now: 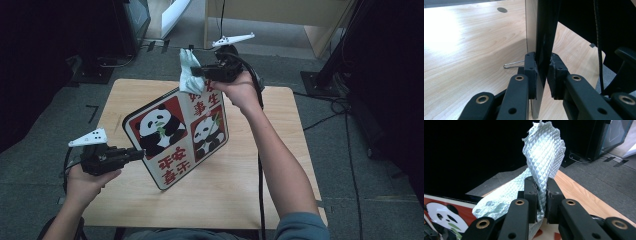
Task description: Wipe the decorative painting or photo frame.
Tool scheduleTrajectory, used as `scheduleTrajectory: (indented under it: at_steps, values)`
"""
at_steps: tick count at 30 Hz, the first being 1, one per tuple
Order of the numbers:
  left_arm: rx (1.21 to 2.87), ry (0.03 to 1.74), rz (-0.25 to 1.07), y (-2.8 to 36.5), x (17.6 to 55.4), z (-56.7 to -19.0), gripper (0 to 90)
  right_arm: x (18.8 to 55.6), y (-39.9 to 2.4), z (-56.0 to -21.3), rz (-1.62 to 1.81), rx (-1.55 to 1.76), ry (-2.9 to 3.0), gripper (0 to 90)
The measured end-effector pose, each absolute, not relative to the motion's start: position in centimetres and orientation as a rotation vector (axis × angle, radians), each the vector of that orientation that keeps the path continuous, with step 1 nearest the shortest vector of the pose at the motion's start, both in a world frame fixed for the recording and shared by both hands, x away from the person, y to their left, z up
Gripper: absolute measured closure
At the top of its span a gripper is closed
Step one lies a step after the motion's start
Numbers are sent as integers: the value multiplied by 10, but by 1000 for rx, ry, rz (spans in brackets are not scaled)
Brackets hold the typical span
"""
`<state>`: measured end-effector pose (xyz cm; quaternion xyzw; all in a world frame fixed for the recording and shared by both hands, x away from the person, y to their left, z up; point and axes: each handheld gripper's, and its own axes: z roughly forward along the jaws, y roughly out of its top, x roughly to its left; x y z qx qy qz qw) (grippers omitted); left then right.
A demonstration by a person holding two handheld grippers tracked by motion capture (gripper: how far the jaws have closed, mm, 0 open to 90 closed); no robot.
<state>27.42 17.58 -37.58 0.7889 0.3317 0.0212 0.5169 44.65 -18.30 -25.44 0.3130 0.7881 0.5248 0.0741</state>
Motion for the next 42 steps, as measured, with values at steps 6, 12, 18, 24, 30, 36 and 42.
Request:
scheduleTrajectory:
  at_steps: [6,12,18,24,30,36,42]
  values:
    - [1894,793,48,176,275,-376,795,450,-189,-253,1546,966,2355,824]
    - [1894,792,47,176,275,-376,795,453,-194,-252,1539,964,2342,824]
    - [1895,790,47,176,275,-376,795,458,-202,-253,1540,1000,2324,824]
    - [1895,791,46,177,275,-376,795,460,-208,-253,1534,1030,2307,824]
    - [1895,790,45,177,276,-376,795,463,-214,-253,1524,1053,2289,824]
    - [1895,788,43,177,277,-376,795,466,-220,-253,1510,1075,2271,824]
    - [1897,786,43,177,277,-376,795,467,-226,-254,1500,1106,2256,826]
